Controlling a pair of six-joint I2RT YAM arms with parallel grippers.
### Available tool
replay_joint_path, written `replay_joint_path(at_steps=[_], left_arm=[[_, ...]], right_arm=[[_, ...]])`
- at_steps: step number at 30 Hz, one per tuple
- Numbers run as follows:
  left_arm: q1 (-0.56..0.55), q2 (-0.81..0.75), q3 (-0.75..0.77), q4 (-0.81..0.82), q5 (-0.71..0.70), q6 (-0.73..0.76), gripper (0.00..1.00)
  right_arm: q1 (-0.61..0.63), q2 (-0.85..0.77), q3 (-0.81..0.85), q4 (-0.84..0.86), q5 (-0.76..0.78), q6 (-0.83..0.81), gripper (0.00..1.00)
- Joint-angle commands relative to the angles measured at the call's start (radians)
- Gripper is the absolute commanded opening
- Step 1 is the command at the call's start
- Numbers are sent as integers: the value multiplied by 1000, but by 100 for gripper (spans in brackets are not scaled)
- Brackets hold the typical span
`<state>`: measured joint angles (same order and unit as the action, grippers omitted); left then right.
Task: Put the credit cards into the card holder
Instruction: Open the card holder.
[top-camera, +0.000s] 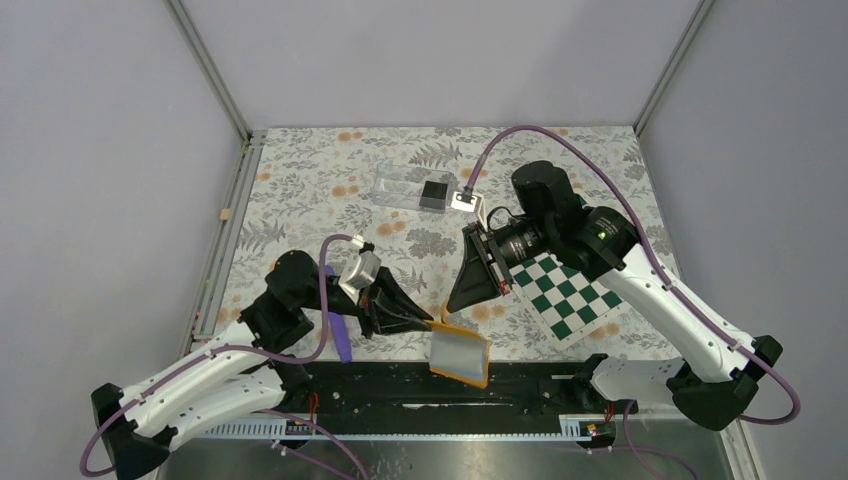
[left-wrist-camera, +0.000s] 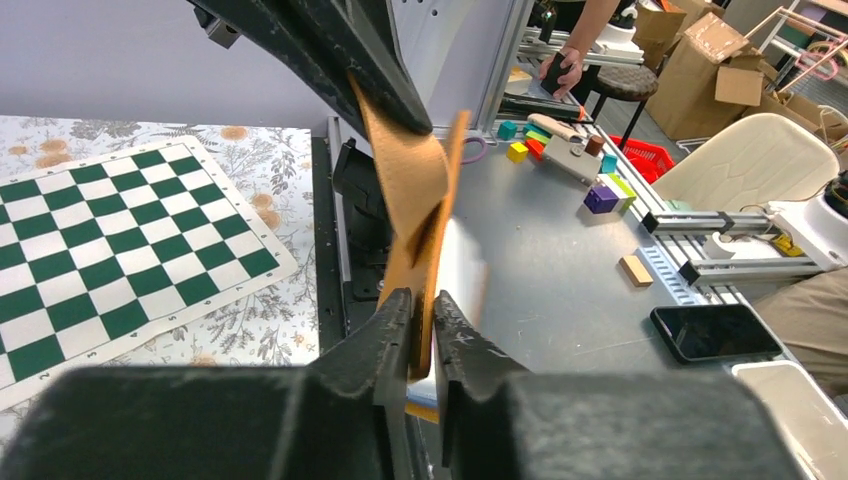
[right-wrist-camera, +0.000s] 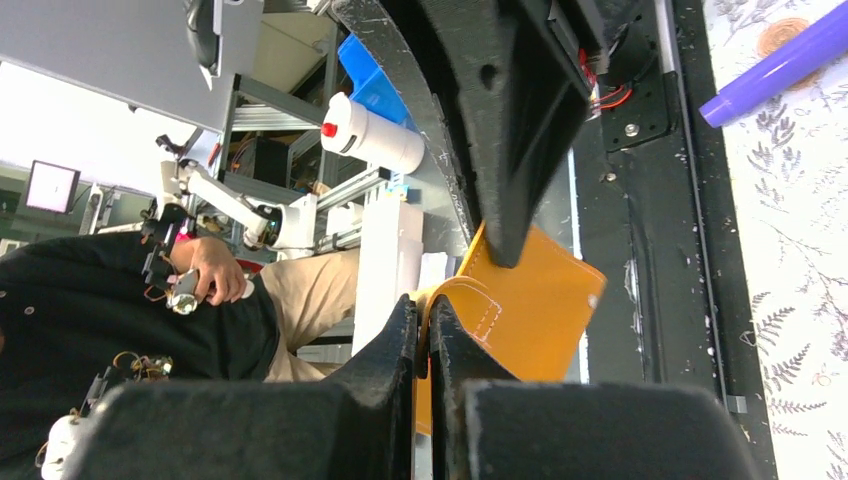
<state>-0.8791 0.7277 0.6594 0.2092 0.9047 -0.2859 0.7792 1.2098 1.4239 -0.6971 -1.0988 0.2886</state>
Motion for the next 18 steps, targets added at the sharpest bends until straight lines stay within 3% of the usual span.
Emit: replay_joint_path(at_steps=[1, 2, 6, 10, 13, 16, 18], left_arm=[[-9, -13, 5, 18, -10, -8, 5], [-8, -13, 12, 6, -30, -6, 0], [-8, -18, 42, -91, -128, 2, 0], [-8, -11, 102, -279, -255, 2, 0], [-9, -4, 143, -379, -333, -7, 0], [-8, -13, 156, -426, -406, -28, 0], [-7, -30, 152, -416, -417, -40, 0]], right_arm=[[-13, -15, 25, 42, 67, 10, 0], [-13, -13, 23, 42, 75, 11, 0], [-13, -7, 10, 38, 107, 11, 2], [-24, -16, 10, -12, 194, -24, 52], [-34, -40, 5, -57, 257, -69, 82], [-37, -54, 0, -134, 291, -137, 98], [-37, -63, -11, -163, 304, -163, 99]])
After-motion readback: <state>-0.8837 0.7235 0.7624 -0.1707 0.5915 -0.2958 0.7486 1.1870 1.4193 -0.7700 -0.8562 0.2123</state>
